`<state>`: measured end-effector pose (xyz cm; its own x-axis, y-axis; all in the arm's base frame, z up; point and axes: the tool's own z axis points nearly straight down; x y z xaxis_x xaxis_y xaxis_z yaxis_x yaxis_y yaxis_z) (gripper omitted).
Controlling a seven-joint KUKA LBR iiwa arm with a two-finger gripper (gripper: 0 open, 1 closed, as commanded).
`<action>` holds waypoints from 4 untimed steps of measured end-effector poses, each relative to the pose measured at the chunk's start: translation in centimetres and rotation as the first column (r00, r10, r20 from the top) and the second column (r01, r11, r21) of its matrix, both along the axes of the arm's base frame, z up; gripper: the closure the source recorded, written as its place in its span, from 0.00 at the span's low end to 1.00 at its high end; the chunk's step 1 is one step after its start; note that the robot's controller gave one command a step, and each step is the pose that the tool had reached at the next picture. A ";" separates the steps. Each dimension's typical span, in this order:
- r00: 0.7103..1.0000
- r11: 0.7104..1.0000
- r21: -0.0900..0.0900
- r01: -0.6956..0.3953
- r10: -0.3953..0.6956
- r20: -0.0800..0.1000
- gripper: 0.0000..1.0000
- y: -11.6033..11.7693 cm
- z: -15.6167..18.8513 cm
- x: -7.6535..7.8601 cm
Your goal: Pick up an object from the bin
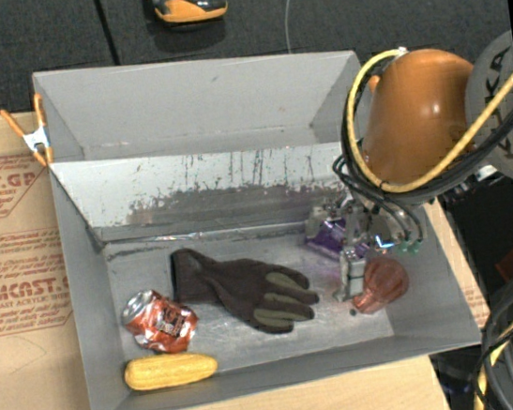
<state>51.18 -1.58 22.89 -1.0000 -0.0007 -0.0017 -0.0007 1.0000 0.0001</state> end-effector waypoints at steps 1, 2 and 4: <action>0.998 0.998 -0.001 -0.058 0.058 0.007 0.00 1.0 -5.4 1.1; 0.974 0.974 -0.001 -0.225 0.225 0.004 0.00 2.9 -11.4 0.8; 0.992 0.992 0.000 -0.126 0.126 0.008 1.00 4.1 -15.6 2.8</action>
Offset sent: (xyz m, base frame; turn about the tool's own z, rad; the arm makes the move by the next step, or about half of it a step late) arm 0.0033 0.0461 -0.1589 -0.3455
